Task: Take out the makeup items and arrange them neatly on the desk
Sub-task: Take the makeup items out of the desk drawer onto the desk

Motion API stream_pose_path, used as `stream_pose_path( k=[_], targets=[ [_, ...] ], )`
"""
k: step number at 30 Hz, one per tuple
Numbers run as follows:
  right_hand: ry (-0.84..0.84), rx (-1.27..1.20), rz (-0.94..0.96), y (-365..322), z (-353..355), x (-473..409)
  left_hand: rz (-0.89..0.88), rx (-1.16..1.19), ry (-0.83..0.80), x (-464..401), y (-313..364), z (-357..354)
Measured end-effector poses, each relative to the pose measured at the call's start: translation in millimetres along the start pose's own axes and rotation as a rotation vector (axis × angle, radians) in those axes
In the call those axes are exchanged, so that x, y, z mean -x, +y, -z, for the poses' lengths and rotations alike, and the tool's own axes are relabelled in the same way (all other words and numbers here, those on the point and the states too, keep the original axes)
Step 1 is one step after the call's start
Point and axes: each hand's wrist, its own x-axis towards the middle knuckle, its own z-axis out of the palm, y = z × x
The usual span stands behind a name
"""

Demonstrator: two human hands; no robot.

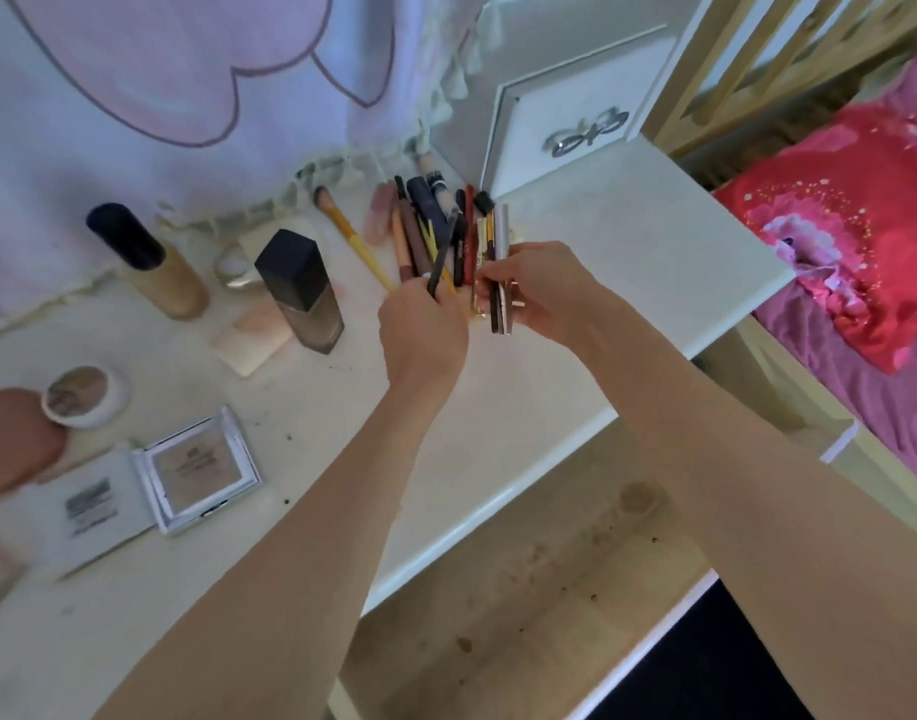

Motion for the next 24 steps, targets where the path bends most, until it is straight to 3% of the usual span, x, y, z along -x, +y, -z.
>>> stream_pose_path(
  k=[6,10,13,17,21,24],
  targets=[
    [0.018,0.086,-0.003,-23,-22,-37,0.054,-0.042,0.02,-39,9,-6],
    [-0.034,0.107,0.055,-23,-22,-44,-0.149,-0.057,-0.089,-45,8,0],
    [0.055,0.104,0.162,-17,-19,-39,-0.251,-0.086,-0.106,-26,0,7],
    [0.214,0.561,0.394,7,-15,-19,-0.318,-0.241,-0.097,16,-30,9],
    [0.149,0.908,0.58,48,-4,2,-0.282,-0.418,-0.129,49,-58,6],
    [0.089,1.104,0.582,71,5,9,-0.319,-0.502,-0.119,46,-68,5]
  ],
)
